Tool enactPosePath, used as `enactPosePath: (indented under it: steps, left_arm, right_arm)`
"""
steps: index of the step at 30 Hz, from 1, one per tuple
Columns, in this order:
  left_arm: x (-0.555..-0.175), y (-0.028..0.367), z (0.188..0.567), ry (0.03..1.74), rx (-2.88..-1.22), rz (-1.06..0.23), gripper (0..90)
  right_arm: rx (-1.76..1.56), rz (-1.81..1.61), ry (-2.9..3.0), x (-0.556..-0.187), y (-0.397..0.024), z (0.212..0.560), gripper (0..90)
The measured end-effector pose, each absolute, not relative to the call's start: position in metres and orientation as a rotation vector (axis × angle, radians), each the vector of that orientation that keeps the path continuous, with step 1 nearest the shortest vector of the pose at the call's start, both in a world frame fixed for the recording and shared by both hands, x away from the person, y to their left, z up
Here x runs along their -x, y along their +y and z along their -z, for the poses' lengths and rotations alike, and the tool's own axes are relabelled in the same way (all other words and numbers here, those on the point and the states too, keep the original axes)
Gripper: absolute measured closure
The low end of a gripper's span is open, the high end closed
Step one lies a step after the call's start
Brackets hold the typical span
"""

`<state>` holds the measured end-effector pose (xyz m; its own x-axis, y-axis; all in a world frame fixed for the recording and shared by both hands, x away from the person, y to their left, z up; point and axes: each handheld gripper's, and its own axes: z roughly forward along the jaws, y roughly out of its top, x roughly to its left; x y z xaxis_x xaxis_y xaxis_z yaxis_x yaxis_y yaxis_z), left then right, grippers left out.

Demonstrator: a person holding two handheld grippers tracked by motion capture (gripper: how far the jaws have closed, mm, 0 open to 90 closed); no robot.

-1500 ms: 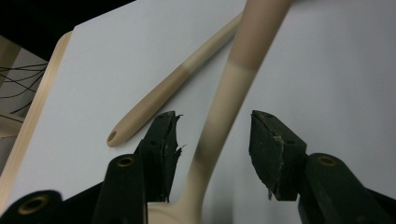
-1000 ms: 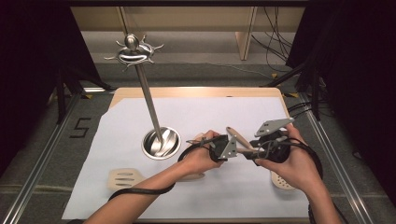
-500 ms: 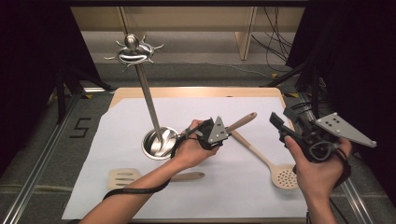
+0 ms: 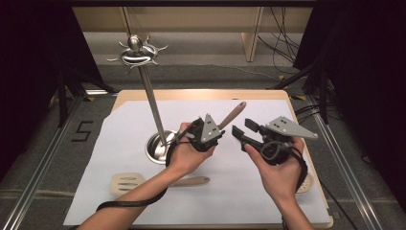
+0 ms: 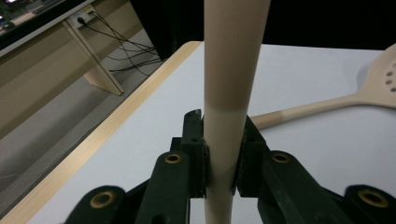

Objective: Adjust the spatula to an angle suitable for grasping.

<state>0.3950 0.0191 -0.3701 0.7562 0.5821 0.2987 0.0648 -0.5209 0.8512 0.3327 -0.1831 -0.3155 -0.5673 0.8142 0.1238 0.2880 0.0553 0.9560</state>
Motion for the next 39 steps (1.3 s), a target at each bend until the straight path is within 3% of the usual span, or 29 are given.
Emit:
enactPosePath:
  steps: [6, 14, 21, 22, 26, 30, 33, 37, 39]
  left_arm:
    - [-0.393, 0.029, 0.363, 0.531, -2.012, -0.740, 77.3]
    - [-0.393, 0.035, 0.363, 0.572, -2.003, -0.738, 77.2]
    - [-0.389, 0.041, 0.354, 0.531, -1.976, -0.732, 76.3]
    - [-0.388, 0.042, 0.351, 0.521, -1.967, -0.724, 75.0]
    - [-0.383, 0.051, 0.339, 0.460, -1.993, -0.697, 56.0]
    - [-0.377, 0.074, 0.323, 0.363, -2.037, -0.572, 47.9]
    - [-0.377, 0.085, 0.317, 0.341, -2.024, -0.546, 46.1]
    - [-0.385, 0.103, 0.307, 0.285, -2.005, -0.336, 44.2]
    - [-0.387, 0.105, 0.307, 0.296, -1.989, -0.304, 44.3]
  right_arm:
    - [-1.140, -1.576, 1.850, -0.348, -0.155, 0.303, 53.7]
    - [-1.203, -1.608, 1.828, -0.360, -0.138, 0.297, 71.5]
    - [-1.198, -1.702, 1.884, -0.366, -0.145, 0.290, 73.7]
    - [-1.184, -1.730, 1.891, -0.367, -0.146, 0.287, 73.8]
    - [-1.115, -1.765, 1.924, -0.371, -0.150, 0.279, 74.1]
    - [-0.965, -1.783, 2.057, -0.376, -0.156, 0.270, 74.4]
    - [-0.932, -1.793, 2.077, -0.376, -0.157, 0.270, 74.6]
    - [-0.836, -1.823, 2.163, -0.377, -0.158, 0.269, 74.9]
    - [-0.814, -1.835, 2.175, -0.377, -0.157, 0.269, 74.9]
